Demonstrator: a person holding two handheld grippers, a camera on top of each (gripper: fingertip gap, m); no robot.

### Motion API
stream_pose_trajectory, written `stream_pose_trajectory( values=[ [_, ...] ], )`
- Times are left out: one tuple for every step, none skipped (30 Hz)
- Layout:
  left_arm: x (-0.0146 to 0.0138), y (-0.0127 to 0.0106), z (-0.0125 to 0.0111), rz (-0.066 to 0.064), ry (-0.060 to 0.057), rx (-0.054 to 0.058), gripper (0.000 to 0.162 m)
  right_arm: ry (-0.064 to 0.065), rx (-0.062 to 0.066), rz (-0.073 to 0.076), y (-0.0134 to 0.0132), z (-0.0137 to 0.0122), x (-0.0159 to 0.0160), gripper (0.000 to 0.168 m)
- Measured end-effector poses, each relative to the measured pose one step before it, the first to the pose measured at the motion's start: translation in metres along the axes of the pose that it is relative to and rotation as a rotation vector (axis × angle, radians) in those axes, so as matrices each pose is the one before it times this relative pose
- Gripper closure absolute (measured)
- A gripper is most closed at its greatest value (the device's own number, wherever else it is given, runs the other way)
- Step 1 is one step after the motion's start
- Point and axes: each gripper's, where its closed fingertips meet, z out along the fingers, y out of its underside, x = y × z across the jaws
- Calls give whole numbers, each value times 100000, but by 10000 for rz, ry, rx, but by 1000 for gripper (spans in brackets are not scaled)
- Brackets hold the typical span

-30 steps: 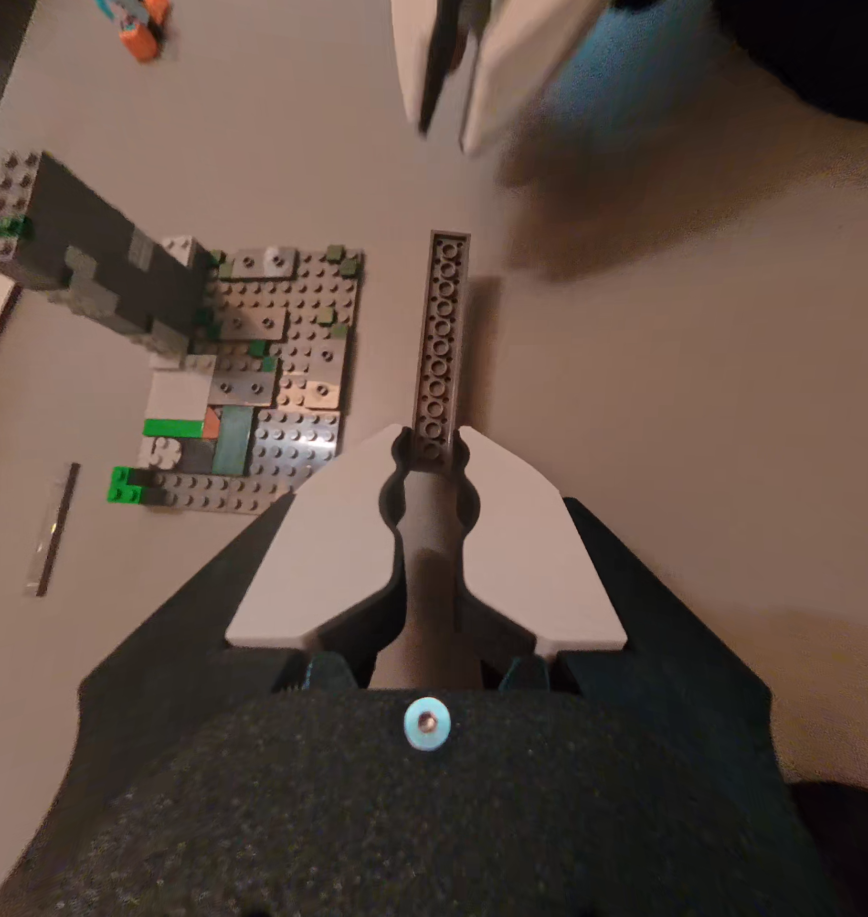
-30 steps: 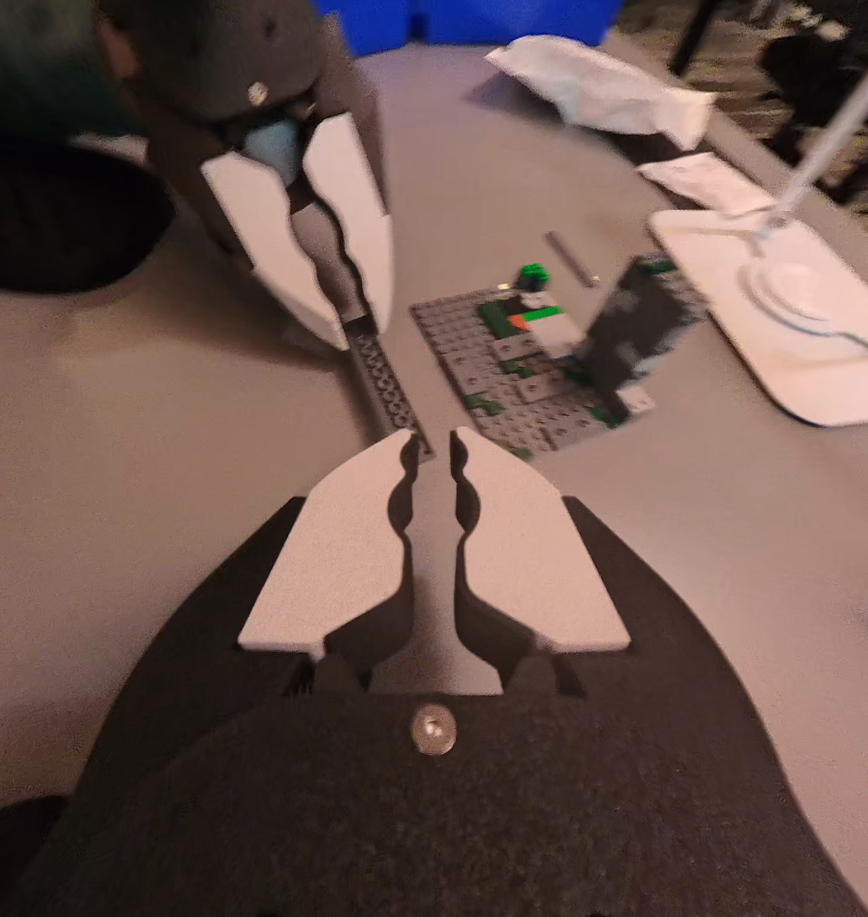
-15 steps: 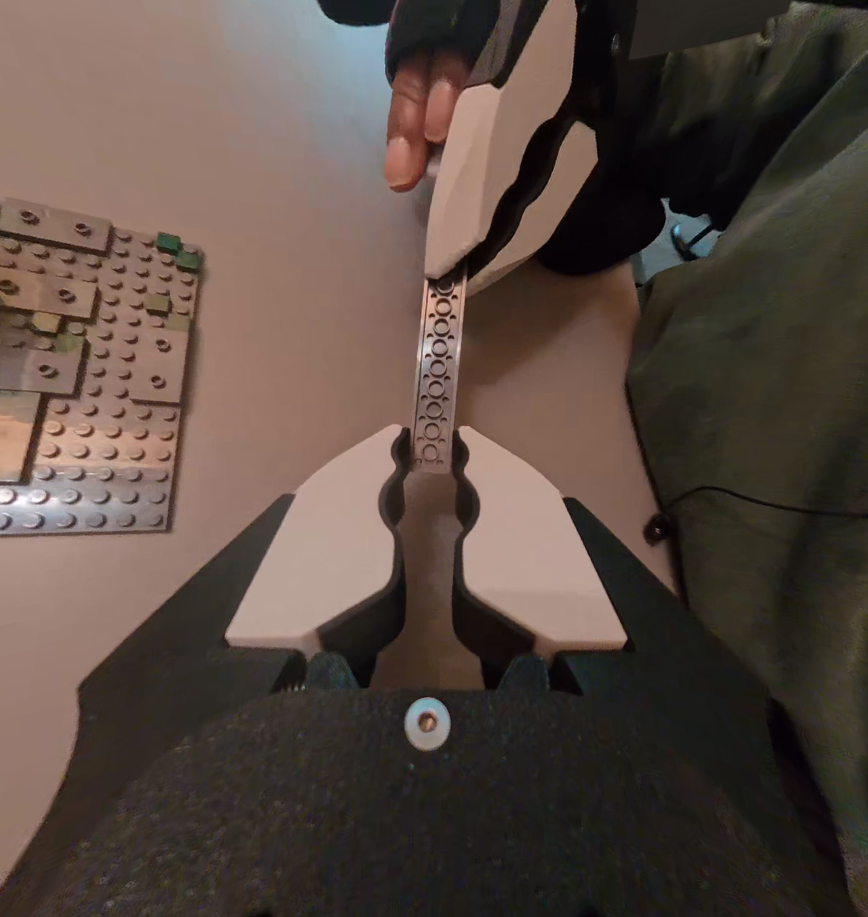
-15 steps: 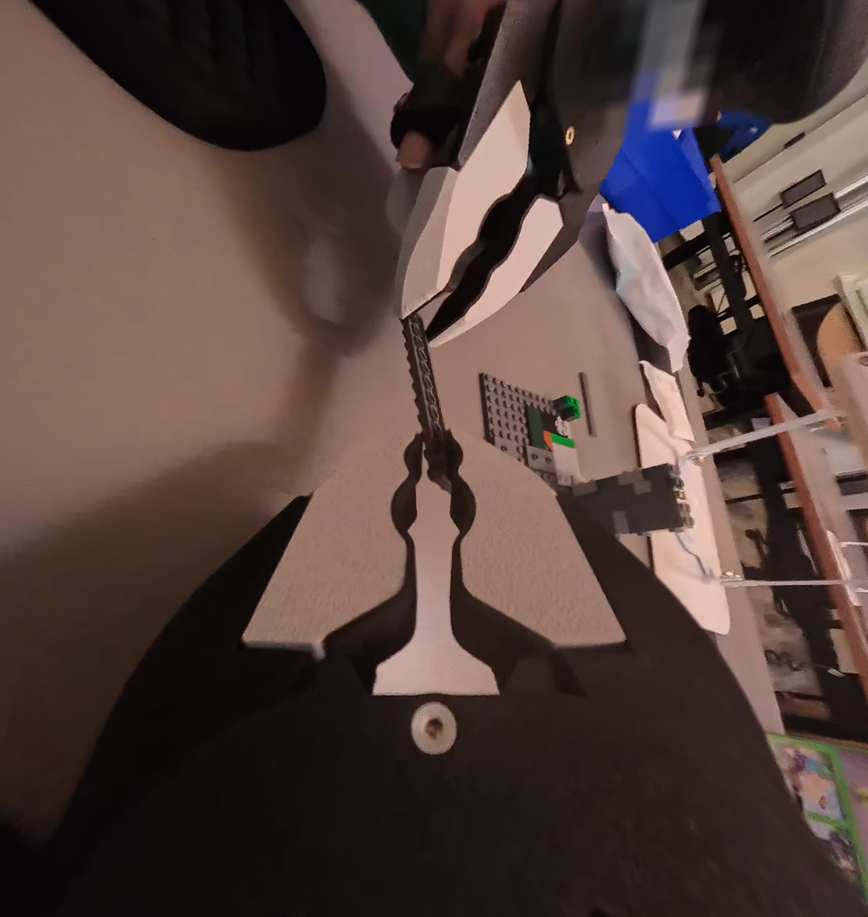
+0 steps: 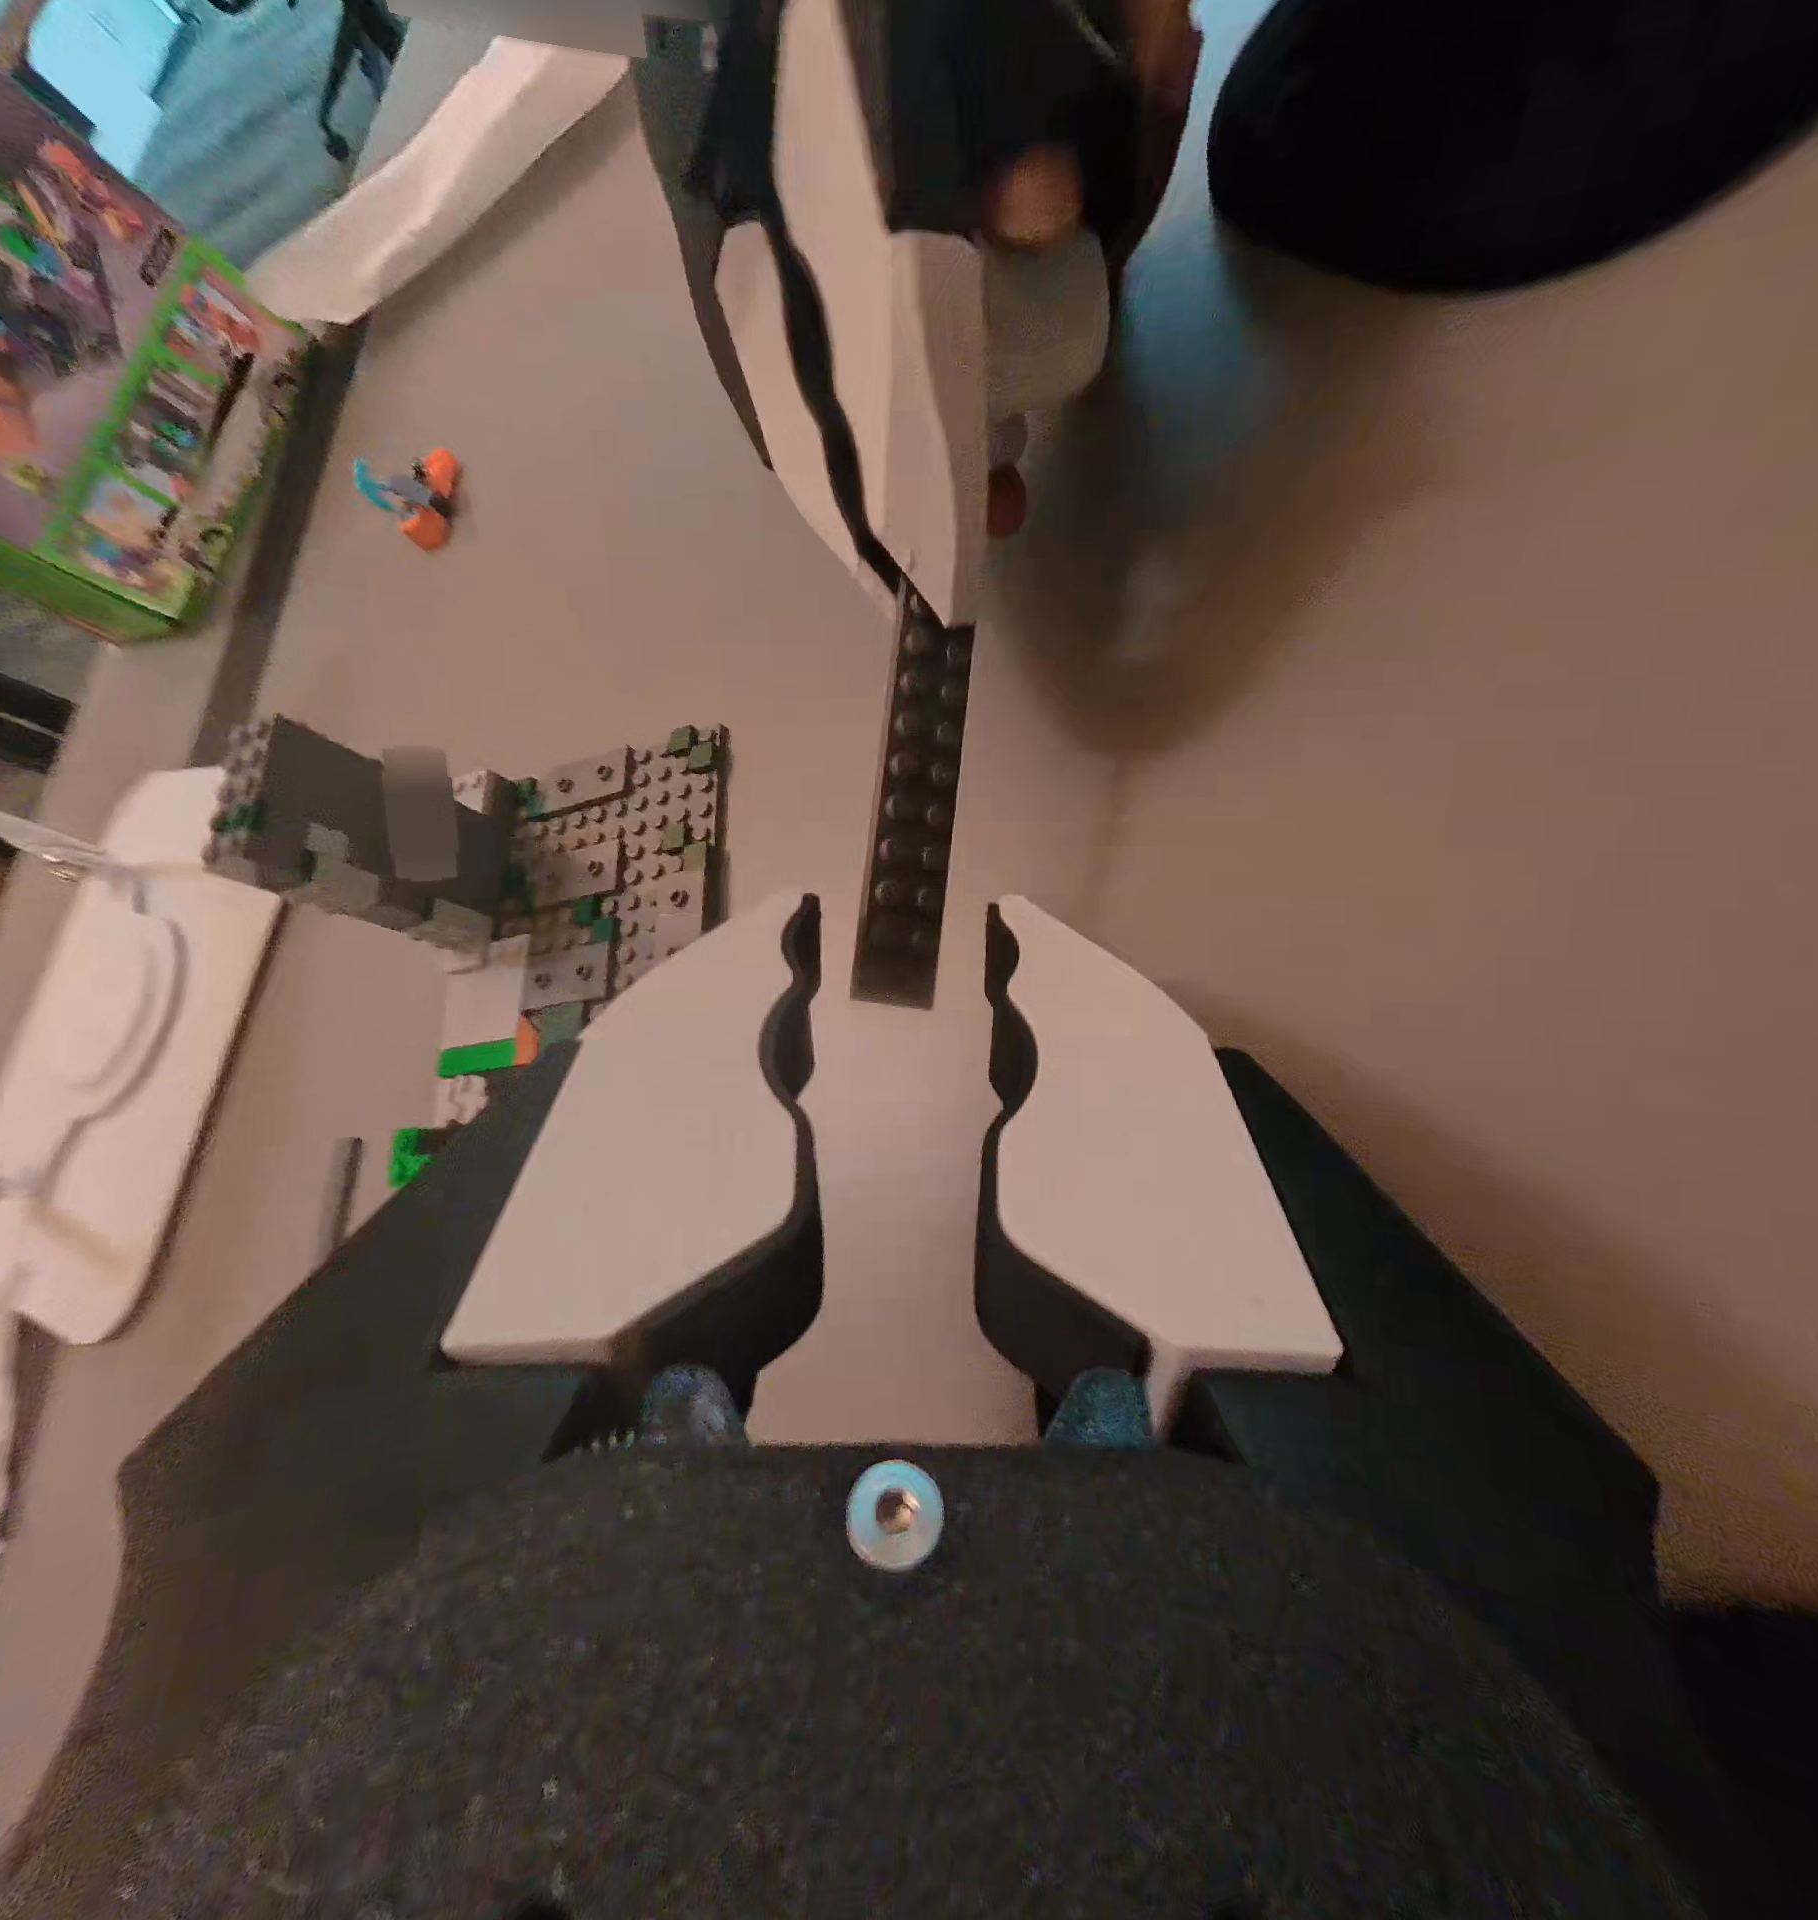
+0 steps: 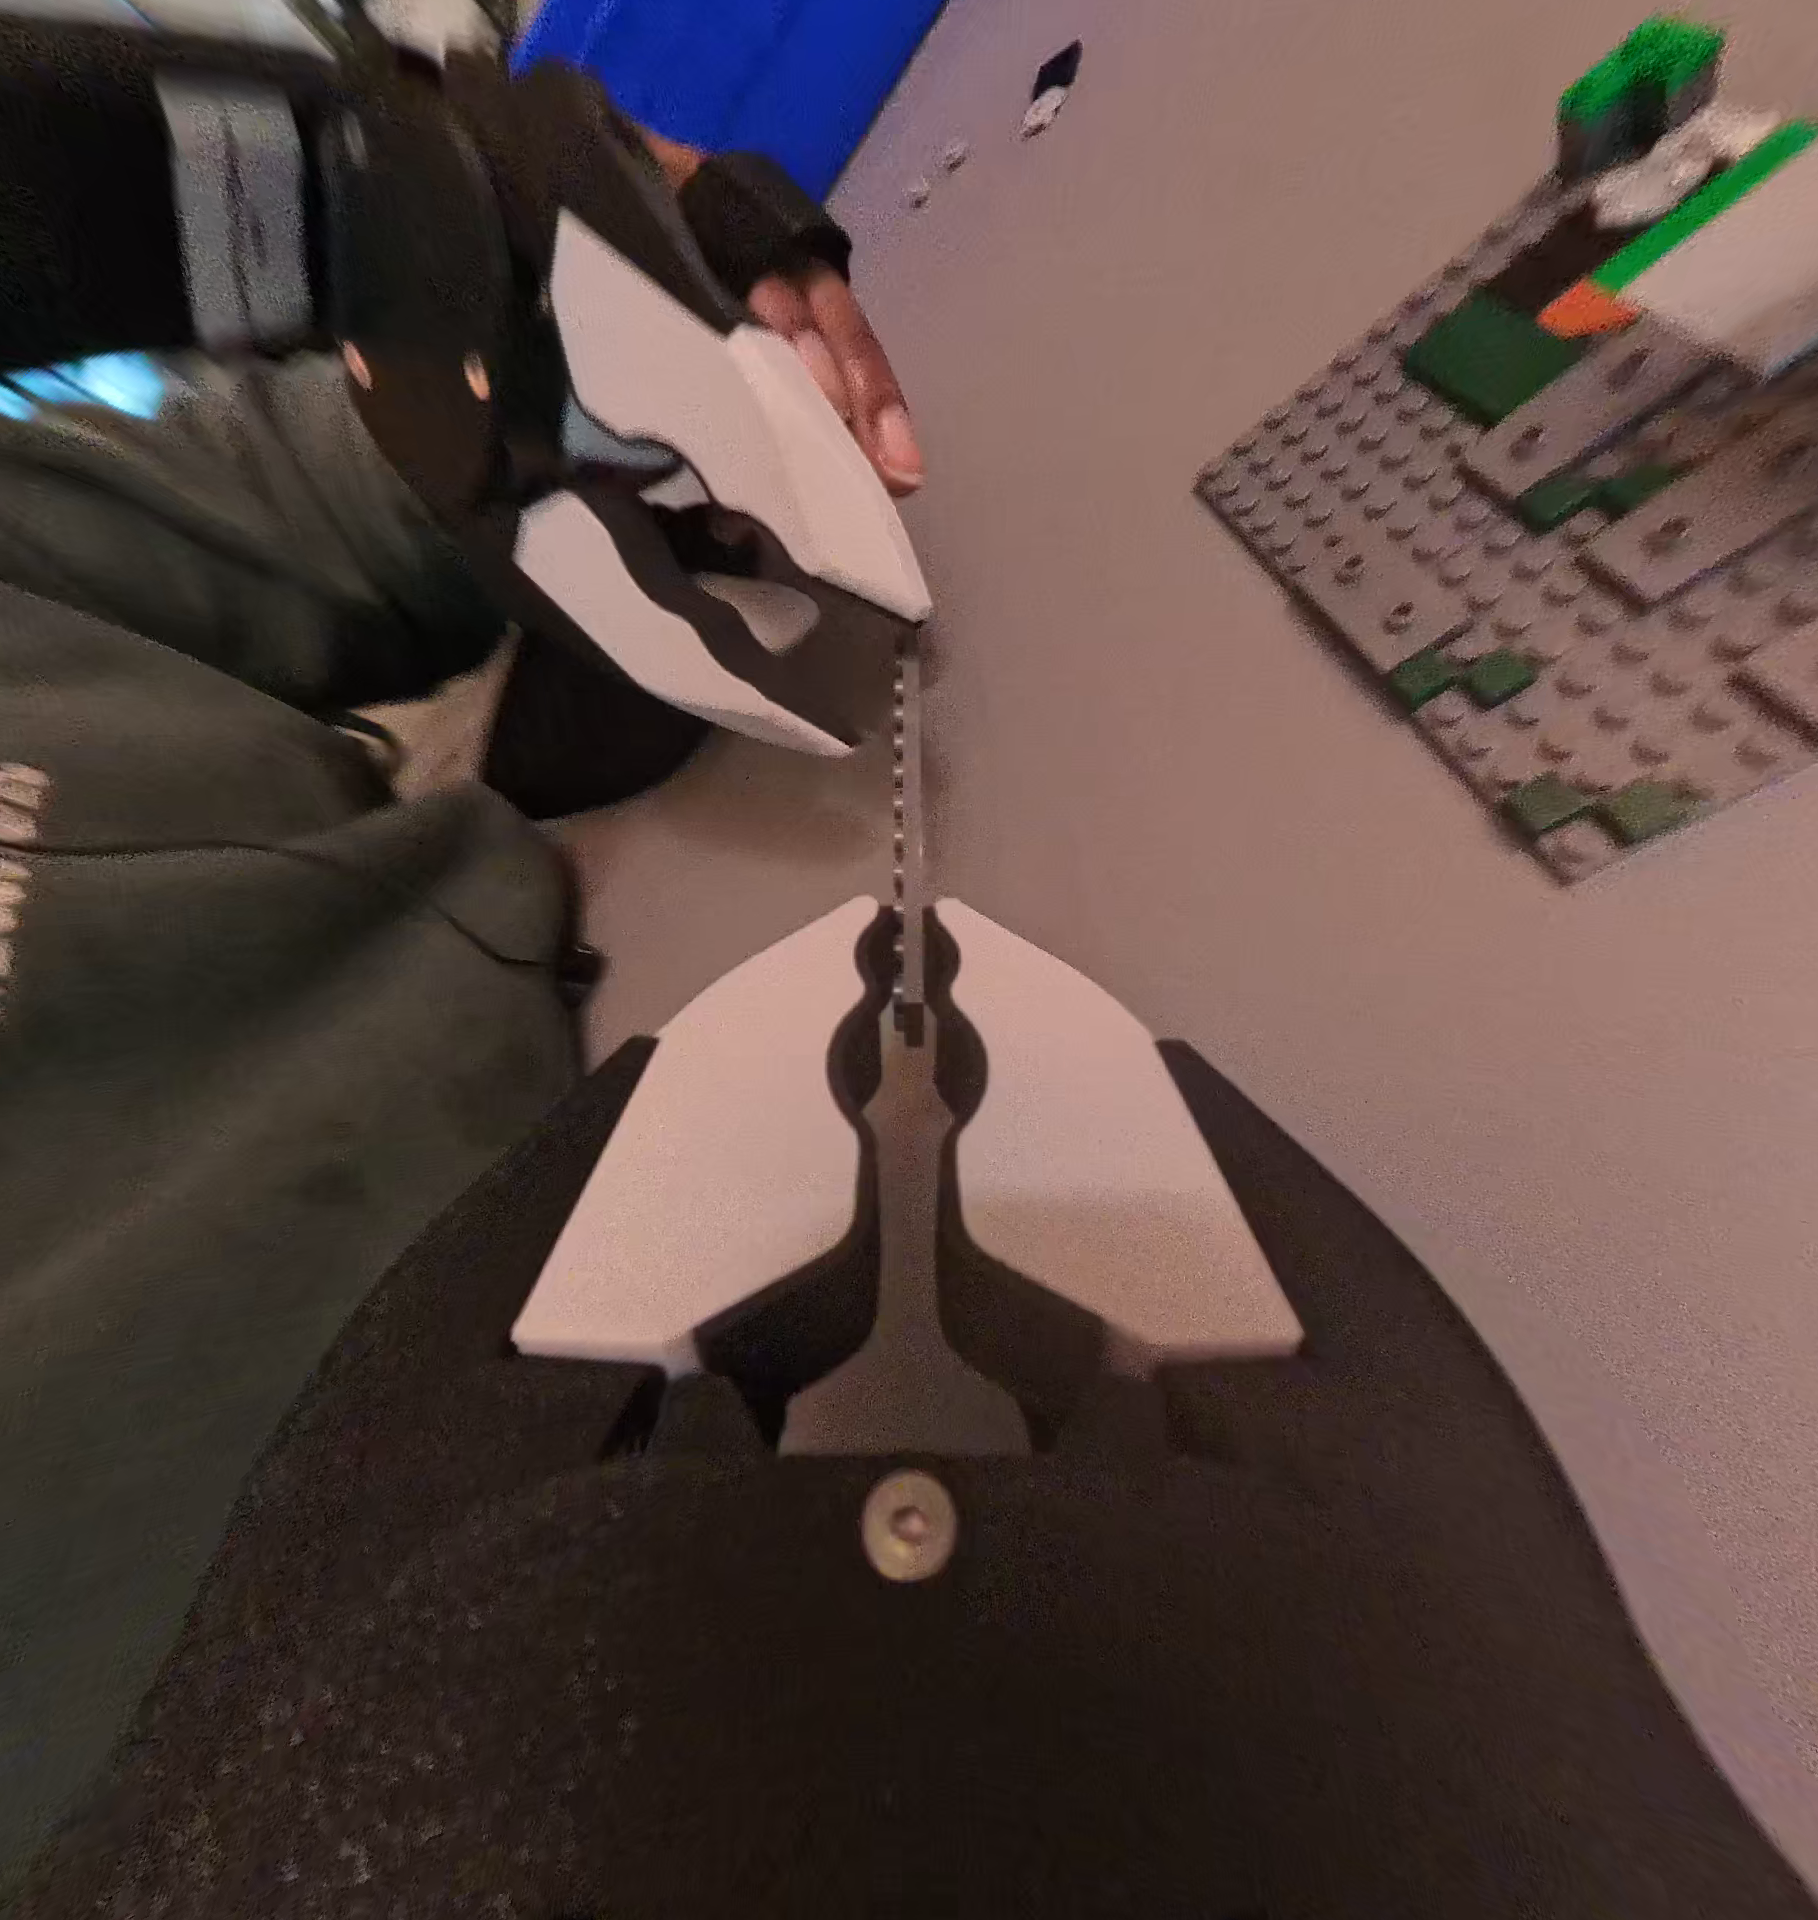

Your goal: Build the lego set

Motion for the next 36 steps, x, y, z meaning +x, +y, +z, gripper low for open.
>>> stream_pose_trajectory(
  values=[
    [199,129,275,422,-130,-127,132,-475,46,626,47,-39,-159,164],
    [229,123,236,288,-42,-115,132,-345,51,498,29,-53,-76,164],
    [-42,22,140,174,-175,-36,134,-288,46,395,16,-49,-83,164],
    [-25,-35,47,165,-132,7,138,-241,-18,301,84,-31,-93,164],
    [-16,-42,9,175,-110,-18,143,-164,-34,229,102,-6,-61,164],
    [-83,-38,9,172,-155,-27,146,-138,-8,177,58,8,-63,164],
    [36,10,12,104,-38,-52,146,-116,15,141,17,13,-36,164],
    [82,6,8,-18,35,-31,146,-75,20,101,12,-4,14,164],
    [-10,5,-63,-81,10,-8,146,-86,61,72,-41,8,1,164],
    [-4,-49,-143,-139,84,65,146,-125,124,-14,-146,-3,-104,164],
    [-35,-40,-181,-259,151,82,146,-131,173,-183,-238,-50,-230,163],
    [-44,3,-182,-298,174,68,146,-29,226,-384,-393,-133,-265,159],
    [-88,73,-167,-295,145,52,146,105,200,-635,-494,-223,-289,148],
    [120,188,-115,-338,321,-8,146,191,105,-899,-466,-288,-376,143],
    [255,212,-40,-407,423,-41,146,422,-40,-1097,-359,-272,-208,138],
    [66,144,-6,-381,268,6,146,713,-266,-1241,-108,-160,125,131],
    [74,80,20,-328,255,20,146,848,-520,-1320,225,-8,331,128],
    [224,99,81,-324,363,-42,146,801,-722,-1274,542,185,345,124],
    [-20,63,153,-234,154,-47,146,606,-763,-1067,645,430,168,120],
    [-108,65,193,-135,54,-83,146,301,-633,-735,528,603,-172,118],
    [51,63,225,-101,137,-103,146,132,-427,-433,302,720,-298,119],
    [-19,38,232,-73,64,-100,146,111,-294,-292,214,721,-227,122],
    [13,112,235,-46,61,-141,146,62,-221,-282,188,644,-220,124],
    [60,182,218,-43,83,-158,146,84,-103,-220,50,516,-113,128],
    [-41,150,181,-38,2,-101,146,75,-23,-134,-49,396,-41,131],
    [51,198,143,-41,76,-123,146,77,-19,-95,-52,299,30,134],
    [27,211,116,-39,51,-132,146,116,-48,-78,-2,207,137,136],
    [-46,147,68,-26,-13,-92,146,103,-74,-49,29,161,158,138],
    [50,69,29,-20,56,-38,146,75,-103,-12,70,134,147,141],
    [39,-29,-3,-33,44,18,146,57,-105,-4,101,120,121,146],
    [-56,-4,-14,-17,-19,-7,146,23,-63,-25,79,84,60,151],
    [-38,12,11,5,-17,-14,146,5,-37,-30,61,71,31,151],
    [-6,4,12,5,-1,-4,146,-10,-39,-30,58,60,2,151],
    [2,28,32,11,-16,-16,146,-6,-20,-37,43,32,-6,152],
    [2,28,42,18,-21,-12,146,2,6,-31,14,10,13,152],
    [-9,-17,26,-32,-2,17,146,-13,13,9,12,4,0,152]
  ],
)
